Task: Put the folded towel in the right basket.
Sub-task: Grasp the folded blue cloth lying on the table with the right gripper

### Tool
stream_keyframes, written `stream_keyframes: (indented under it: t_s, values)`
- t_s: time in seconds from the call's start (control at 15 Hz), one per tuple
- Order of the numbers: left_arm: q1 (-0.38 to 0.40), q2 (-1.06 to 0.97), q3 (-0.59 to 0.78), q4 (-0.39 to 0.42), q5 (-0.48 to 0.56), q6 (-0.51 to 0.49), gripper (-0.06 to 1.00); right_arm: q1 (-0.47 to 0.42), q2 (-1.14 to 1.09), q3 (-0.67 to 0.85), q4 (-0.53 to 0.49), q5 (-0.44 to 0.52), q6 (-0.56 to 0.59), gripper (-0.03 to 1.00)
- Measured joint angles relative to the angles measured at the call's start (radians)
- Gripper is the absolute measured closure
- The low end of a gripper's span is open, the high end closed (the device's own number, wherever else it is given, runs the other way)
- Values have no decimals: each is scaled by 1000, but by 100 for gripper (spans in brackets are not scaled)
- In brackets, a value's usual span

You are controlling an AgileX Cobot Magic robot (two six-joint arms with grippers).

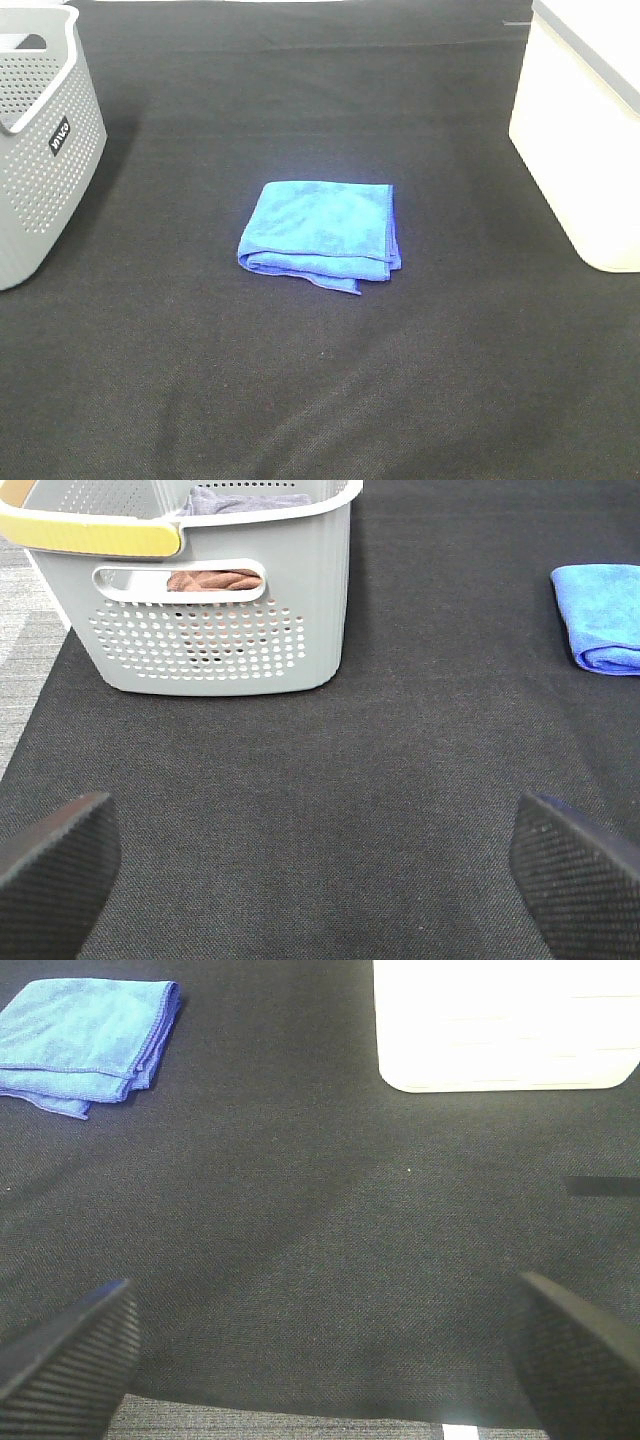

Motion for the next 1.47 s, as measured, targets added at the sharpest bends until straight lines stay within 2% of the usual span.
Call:
stream_keyframes:
  t_s: [1.47]
  values:
    - [0,0,0,0,0,0,-4,0,0,0,-5,0,-6,0]
